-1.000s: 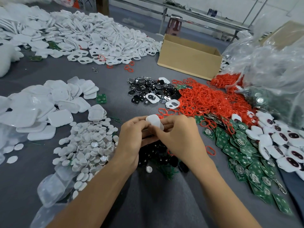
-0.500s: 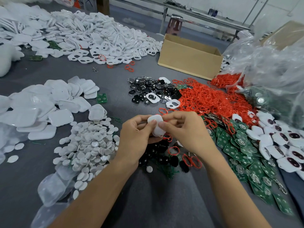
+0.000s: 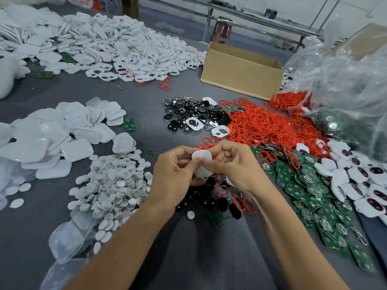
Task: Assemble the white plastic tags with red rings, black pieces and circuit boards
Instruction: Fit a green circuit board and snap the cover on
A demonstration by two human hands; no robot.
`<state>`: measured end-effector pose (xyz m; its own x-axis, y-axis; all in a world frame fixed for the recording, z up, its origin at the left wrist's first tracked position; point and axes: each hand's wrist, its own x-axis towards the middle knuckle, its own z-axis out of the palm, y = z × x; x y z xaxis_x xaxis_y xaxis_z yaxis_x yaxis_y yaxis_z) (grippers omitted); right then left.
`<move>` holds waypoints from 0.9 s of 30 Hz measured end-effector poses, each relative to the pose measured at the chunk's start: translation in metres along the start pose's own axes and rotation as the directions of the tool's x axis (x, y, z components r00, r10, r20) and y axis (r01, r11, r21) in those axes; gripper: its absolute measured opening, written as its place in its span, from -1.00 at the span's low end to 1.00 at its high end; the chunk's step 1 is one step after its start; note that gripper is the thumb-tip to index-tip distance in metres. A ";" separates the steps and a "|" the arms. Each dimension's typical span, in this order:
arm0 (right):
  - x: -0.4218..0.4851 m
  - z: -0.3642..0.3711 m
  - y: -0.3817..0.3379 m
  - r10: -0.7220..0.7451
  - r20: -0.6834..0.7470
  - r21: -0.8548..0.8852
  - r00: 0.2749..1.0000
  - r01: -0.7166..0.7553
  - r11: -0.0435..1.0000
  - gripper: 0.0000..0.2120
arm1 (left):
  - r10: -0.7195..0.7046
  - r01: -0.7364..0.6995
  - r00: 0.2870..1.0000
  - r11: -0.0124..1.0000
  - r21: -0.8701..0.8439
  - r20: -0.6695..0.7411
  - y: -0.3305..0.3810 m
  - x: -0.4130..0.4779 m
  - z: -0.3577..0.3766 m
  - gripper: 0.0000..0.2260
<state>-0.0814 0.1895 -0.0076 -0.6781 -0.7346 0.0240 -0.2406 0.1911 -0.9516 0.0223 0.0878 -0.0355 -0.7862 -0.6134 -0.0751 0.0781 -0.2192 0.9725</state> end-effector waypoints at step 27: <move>0.001 0.000 -0.011 0.152 0.177 -0.032 0.972 -0.149 0.988 -0.74 | -0.167 0.164 0.979 0.986 0.036 0.120 0.005 0.003 -0.001 -0.77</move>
<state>-0.0792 0.1869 0.0027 -0.5734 -0.8003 -0.1754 -0.1589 0.3186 -0.9345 0.0210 0.0836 -0.0312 -0.8559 -0.4728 -0.2093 -0.0737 -0.2892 0.9544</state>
